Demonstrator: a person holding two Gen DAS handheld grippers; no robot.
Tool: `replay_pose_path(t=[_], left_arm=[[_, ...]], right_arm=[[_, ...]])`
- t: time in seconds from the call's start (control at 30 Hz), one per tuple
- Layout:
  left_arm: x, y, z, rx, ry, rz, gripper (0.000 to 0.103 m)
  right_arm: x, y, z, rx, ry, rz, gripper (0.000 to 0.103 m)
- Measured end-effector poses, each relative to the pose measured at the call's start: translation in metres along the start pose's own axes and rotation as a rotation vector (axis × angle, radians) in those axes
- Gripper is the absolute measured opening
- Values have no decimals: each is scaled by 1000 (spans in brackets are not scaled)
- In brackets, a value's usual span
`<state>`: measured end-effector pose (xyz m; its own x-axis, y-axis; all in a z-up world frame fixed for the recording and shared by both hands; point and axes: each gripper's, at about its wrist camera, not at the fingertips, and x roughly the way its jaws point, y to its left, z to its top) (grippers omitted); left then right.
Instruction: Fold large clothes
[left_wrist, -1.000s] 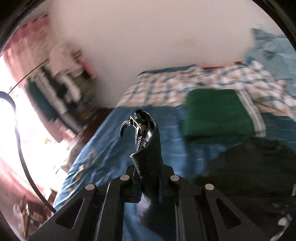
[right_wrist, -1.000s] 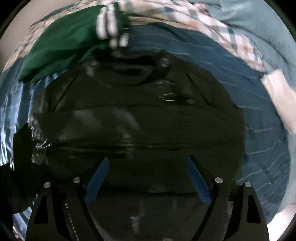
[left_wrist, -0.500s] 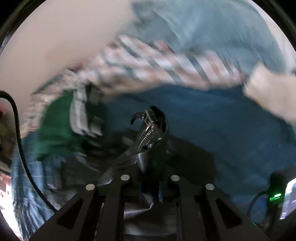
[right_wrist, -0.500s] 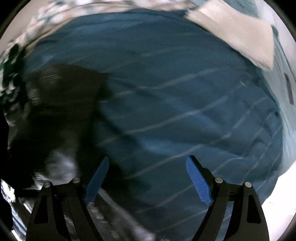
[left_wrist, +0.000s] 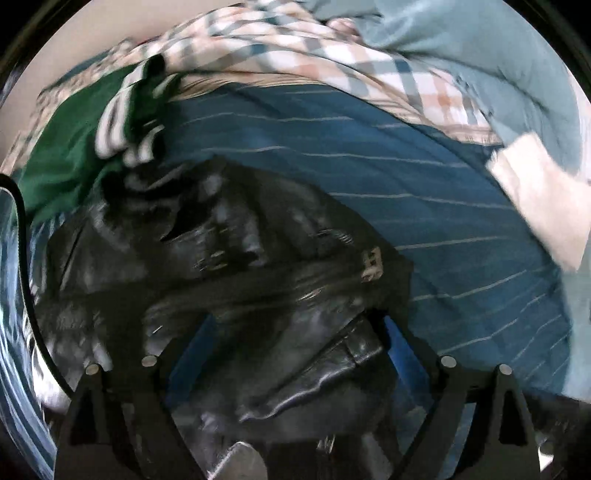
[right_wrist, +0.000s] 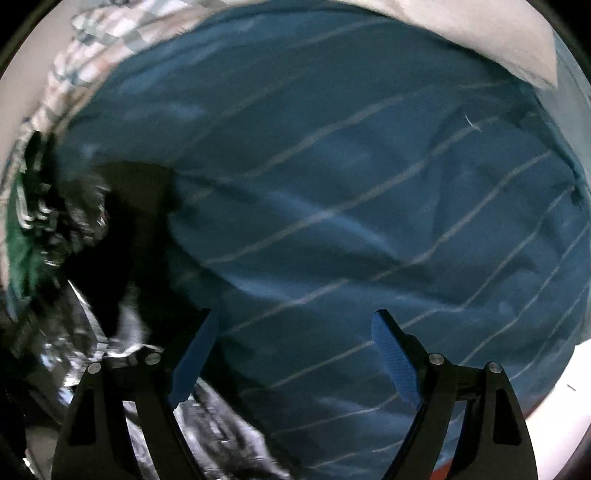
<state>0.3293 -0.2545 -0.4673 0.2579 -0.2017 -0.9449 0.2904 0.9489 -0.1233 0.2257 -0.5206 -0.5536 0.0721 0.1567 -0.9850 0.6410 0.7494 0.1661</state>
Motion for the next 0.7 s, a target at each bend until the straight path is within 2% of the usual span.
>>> replay_pose_path(t=[0.03,0.07,0.1,0.13,0.2,0.33,0.4,0.47,0.53,0.63,0.7], left_arm=[[-8,9,-5,-19,16,-6,91],[-18,21,-13,-50,30,-15,91],[-32,37,-25,-92,42,-21,91],[-39,47,-34,-117,50,-20,91],[-55,78,-57,-167,66,50,91],[-61,141,-89,-218,108,287,91],[-59,169,-94,-257,111,373,91],[-56,193,-94,-302,89,447,91],[-44,218,-88,-338,76,527,91],[-25,242,-81,-362,70,596,91],[-4,253,-78,-364,93,608,91]], right_arm=[[-4,5,2,-7,-6,35,83],[-8,13,6,-15,-14,93,71],[-10,22,10,-25,-10,145,54],[-8,34,16,-48,8,210,48],[0,65,26,-95,39,309,45],[33,110,41,-96,131,405,45],[51,124,49,-93,160,376,46],[70,135,55,-110,186,284,46],[82,142,57,-123,215,233,46],[83,162,49,-228,185,166,42],[82,174,38,-304,132,70,7]])
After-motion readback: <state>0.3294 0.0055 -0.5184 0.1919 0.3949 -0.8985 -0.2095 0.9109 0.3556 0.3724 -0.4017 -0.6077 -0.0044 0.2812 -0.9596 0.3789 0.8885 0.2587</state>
